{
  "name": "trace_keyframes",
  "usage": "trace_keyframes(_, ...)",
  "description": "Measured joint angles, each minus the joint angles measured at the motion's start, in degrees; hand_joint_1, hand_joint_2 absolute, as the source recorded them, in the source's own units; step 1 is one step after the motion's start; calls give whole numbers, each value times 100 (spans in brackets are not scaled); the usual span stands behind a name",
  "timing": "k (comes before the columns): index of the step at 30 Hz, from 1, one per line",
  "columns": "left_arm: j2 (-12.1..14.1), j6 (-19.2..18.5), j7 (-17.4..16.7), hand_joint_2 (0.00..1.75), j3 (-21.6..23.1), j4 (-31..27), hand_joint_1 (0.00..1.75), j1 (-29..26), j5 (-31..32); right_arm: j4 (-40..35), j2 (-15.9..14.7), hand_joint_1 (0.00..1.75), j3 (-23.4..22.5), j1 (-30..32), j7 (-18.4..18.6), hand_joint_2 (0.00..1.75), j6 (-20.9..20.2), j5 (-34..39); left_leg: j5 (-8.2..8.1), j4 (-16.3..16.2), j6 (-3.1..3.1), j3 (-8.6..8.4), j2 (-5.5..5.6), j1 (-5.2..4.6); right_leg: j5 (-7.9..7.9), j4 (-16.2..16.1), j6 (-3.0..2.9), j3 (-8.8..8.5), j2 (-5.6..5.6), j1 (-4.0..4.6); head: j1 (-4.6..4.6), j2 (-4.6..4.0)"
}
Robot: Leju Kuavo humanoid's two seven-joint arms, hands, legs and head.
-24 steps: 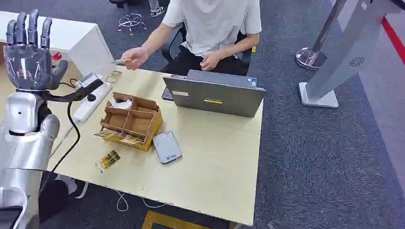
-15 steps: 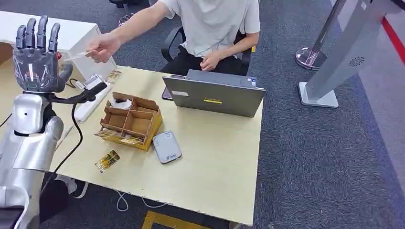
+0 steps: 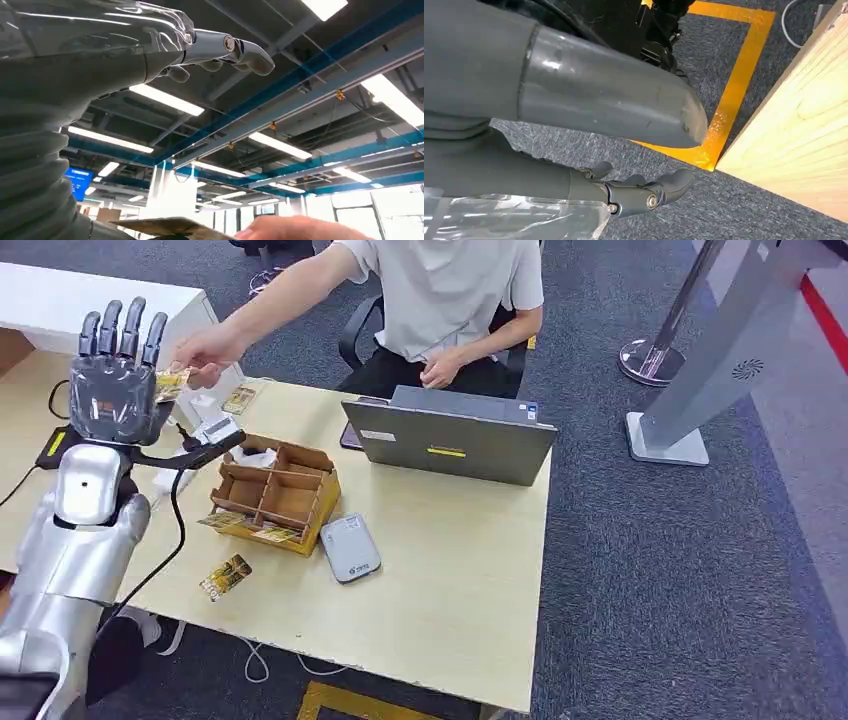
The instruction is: Pass the card to the sensor for recognition and then transmit it.
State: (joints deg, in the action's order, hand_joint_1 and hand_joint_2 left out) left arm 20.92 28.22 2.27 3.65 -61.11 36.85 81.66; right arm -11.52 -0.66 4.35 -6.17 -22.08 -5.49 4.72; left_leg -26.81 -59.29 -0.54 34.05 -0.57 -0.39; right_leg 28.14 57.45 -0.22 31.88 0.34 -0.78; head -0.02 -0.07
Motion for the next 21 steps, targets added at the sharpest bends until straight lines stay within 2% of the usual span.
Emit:
trace_keyframes(8,-114,7,-31,175,223,182,0,-12,22,0,5,0,0,2,0,0,18,-15,0,-1,0,4,0,0,0,0,1,4,0,0,0,0)
trace_keyframes(9,-123,9,-31,175,234,197,175,-13,22,0,5,0,0,2,0,0,17,-15,0,-1,0,5,0,0,0,0,1,5,0,1,0,0)
trace_keyframes(21,-149,59,-22,175,315,302,175,-74,-144,0,5,0,0,26,-2,0,98,-76,0,0,0,11,-2,1,0,0,0,11,1,1,0,0)
